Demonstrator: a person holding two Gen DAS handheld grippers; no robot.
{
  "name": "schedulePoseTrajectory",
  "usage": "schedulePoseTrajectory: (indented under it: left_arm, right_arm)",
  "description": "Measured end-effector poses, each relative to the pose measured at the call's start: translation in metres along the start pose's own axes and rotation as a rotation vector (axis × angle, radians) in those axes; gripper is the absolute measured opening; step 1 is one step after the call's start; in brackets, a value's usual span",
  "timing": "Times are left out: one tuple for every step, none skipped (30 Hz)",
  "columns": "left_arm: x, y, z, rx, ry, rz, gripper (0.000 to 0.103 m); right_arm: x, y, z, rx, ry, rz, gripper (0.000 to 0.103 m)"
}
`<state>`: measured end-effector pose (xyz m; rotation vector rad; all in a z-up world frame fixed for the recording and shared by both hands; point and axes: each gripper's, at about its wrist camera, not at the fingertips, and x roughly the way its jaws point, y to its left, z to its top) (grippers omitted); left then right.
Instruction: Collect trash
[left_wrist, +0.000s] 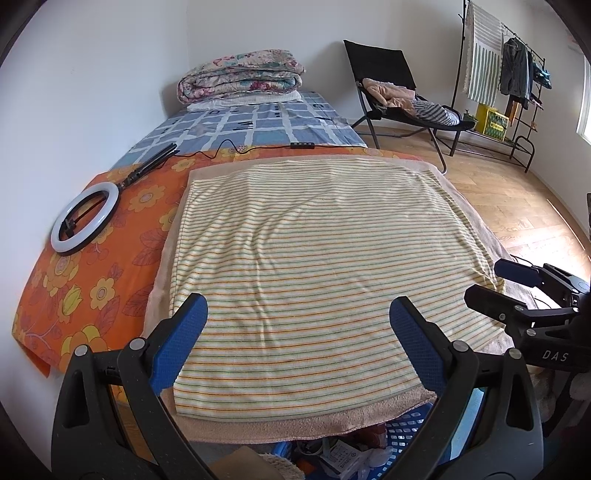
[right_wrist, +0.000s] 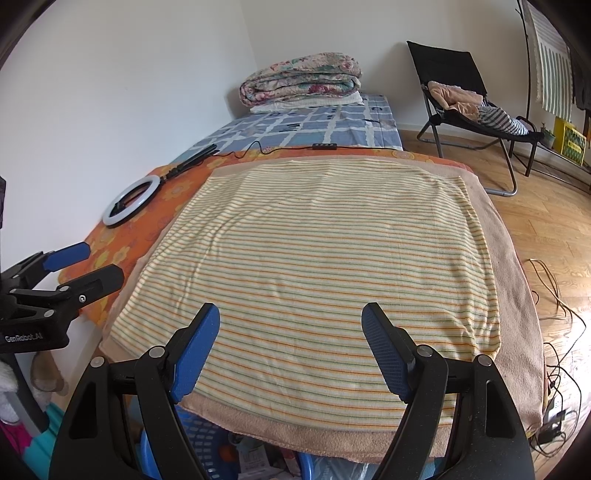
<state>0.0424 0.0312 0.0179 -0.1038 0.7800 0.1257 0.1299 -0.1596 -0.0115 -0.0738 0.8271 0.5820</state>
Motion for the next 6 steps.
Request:
schedulePoseTrajectory:
  left_arm:
    - [0.0, 0.003, 0.0, 0.004, -0.003, 0.004, 0.101]
    - [0.002, 0.006, 0.0, 0.009, -0.006, 0.008, 0.101]
    - [0.003, 0.009, -0.001, 0.011, -0.008, 0.008, 0.101]
    - [0.003, 0.013, -0.002, 0.012, -0.008, 0.005, 0.101]
    - [0.004, 0.016, -0.002, 0.013, -0.008, 0.005, 0.101]
    - [0.004, 0.016, -0.002, 0.013, -0.009, 0.007, 0.101]
  right_arm:
    - [0.0, 0.0, 0.0, -0.001, 0.0, -0.001, 0.079]
    - [0.0, -0.001, 0.0, -0.001, 0.0, -0.001, 0.079]
    - [-0.001, -0.001, -0.001, -0.002, 0.0, -0.003, 0.079]
    - [0.0, -0.001, -0.001, -0.003, 0.0, -0.003, 0.079]
    - [-0.001, -0.001, -0.002, -0.003, 0.0, -0.004, 0.079]
    - [-0.001, -0.001, -0.002, -0.003, -0.001, -0.004, 0.079]
